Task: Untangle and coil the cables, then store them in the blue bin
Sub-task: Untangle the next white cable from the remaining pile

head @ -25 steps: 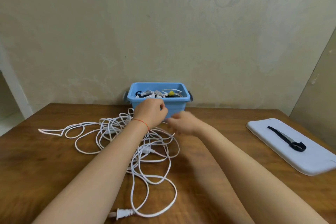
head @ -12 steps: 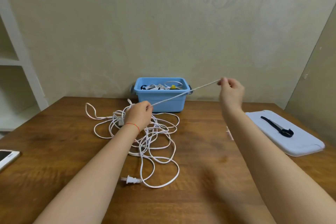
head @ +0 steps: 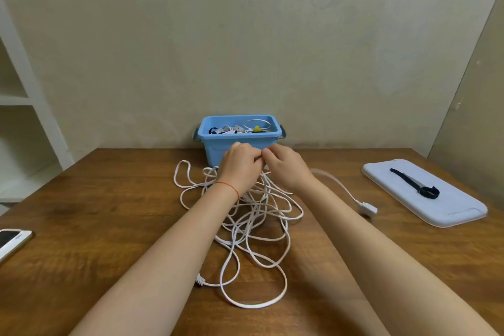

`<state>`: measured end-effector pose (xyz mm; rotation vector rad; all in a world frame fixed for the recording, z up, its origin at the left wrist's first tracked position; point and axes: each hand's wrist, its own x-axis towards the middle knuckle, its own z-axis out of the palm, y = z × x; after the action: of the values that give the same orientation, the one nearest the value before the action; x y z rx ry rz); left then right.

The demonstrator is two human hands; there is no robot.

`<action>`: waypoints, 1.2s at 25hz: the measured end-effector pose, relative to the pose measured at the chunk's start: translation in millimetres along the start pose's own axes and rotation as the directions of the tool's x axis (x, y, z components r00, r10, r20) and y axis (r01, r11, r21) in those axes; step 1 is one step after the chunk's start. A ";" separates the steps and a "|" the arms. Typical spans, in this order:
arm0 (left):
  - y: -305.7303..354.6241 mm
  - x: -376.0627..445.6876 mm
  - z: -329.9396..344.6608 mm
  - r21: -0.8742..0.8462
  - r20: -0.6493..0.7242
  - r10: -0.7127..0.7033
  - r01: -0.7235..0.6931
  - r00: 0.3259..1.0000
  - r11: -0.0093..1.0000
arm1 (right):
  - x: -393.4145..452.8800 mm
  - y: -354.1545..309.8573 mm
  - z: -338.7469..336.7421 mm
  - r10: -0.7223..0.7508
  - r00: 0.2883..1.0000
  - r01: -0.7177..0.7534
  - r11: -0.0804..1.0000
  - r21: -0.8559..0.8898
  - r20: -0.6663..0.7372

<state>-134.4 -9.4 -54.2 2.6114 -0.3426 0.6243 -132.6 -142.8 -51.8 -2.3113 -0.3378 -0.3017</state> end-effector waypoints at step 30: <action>-65.2 -3.9 -12.0 -0.374 -0.207 -0.533 0.437 0.821 0.818 | 19.9 38.3 -8.8 0.145 0.948 -0.172 0.983 -0.070 -0.284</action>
<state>-120.6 53.8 -69.2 2.1236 0.3098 0.7024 -102.3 -172.0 -64.9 -2.3306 0.0042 -0.5645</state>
